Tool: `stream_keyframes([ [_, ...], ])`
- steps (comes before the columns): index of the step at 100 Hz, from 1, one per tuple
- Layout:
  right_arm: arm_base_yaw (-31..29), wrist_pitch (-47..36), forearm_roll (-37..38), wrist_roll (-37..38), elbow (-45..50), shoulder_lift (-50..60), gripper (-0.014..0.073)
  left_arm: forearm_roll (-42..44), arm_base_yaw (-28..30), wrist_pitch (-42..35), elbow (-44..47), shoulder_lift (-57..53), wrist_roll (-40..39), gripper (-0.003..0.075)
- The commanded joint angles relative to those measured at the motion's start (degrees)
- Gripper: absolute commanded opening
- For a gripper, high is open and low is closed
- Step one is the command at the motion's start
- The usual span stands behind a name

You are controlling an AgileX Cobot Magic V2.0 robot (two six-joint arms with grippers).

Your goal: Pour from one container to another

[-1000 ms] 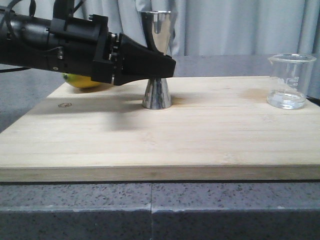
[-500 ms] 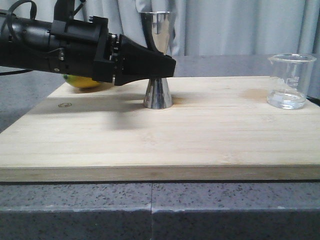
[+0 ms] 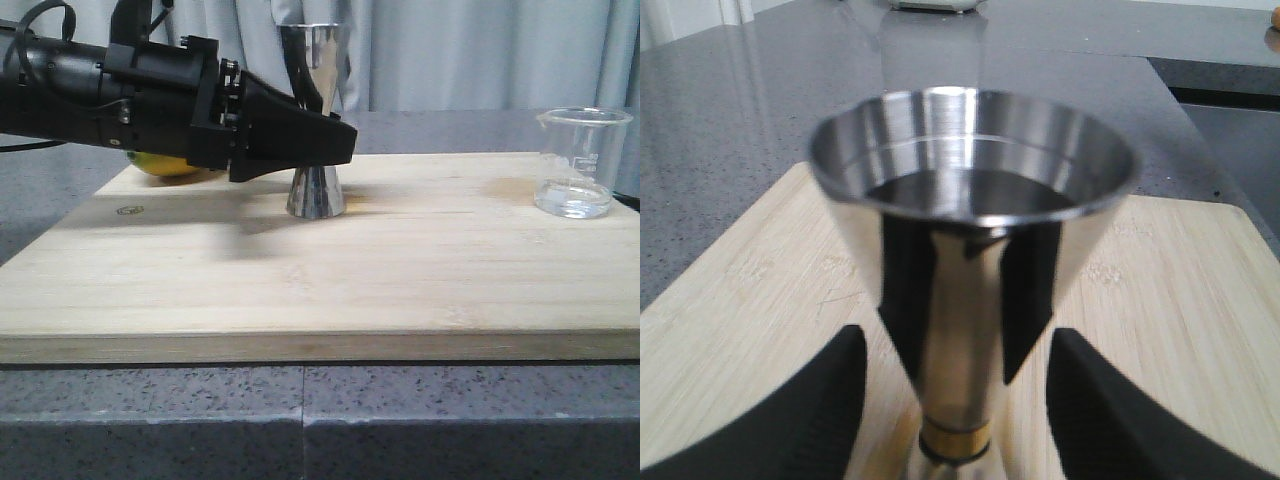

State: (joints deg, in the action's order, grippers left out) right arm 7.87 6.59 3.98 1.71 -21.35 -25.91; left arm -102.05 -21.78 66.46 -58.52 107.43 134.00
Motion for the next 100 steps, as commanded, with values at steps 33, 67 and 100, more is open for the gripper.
stream_keyframes([
  [33,-0.2,-4.9,0.6,-0.1,-2.2,-0.1,0.0615,5.4,-0.4,-2.8,-1.5,-9.4,-12.0,0.0489],
  [67,-0.2,-2.7,-0.6,-0.1,-2.5,-0.1,0.0615,29.5,-0.4,-15.3,-1.5,-22.4,-37.7,0.0489],
  [100,-0.2,26.6,-0.9,-0.1,-16.0,-5.1,0.0615,64.4,-0.4,-17.2,-2.7,-39.9,-79.3,0.0489],
])
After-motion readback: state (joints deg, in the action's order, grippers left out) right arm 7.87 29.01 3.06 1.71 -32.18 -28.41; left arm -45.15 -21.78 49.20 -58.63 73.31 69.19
